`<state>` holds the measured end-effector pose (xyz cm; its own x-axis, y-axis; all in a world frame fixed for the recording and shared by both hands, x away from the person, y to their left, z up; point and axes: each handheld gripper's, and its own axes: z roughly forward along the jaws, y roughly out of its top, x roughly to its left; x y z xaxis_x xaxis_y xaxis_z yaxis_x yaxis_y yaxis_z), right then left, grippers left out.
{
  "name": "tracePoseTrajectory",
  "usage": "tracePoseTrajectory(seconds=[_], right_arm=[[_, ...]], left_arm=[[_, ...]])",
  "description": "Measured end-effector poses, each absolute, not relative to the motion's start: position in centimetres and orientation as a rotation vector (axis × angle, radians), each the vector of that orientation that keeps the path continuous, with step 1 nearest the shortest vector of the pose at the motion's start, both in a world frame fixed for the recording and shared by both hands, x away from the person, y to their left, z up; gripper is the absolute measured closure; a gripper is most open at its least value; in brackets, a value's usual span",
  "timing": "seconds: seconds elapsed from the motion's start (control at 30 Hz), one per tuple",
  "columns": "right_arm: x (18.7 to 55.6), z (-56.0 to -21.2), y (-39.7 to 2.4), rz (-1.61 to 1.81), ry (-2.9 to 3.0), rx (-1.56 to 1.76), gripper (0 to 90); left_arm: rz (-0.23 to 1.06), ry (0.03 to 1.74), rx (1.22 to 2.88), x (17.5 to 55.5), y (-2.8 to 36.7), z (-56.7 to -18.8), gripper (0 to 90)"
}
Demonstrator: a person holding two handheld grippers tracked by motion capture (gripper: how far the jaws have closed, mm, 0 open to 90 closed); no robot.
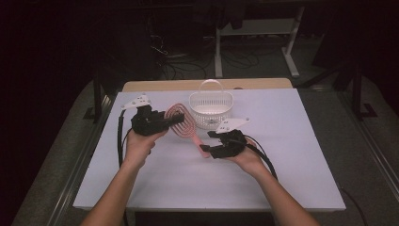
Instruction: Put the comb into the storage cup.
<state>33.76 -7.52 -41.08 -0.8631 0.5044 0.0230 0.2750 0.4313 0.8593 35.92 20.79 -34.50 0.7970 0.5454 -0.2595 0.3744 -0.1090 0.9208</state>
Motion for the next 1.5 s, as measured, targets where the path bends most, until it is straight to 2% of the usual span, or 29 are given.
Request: tracePoseTrajectory(seconds=[0.5,1.1,1.5], right_arm=[[33.6,-41.5,-9.4,1.365,2.444,0.778,28.8],[31.1,-42.6,-15.3,1.360,2.338,0.959,16.6],[29.9,-44.4,-17.4,1.345,2.299,1.025,9.7]], left_arm=[[0.180,0.732,1.712,36.0,21.6,-34.2,65.2],[0.201,0.729,1.701,36.0,22.0,-33.6,65.3],[0.203,0.717,1.684,36.6,22.3,-32.3,65.3]])
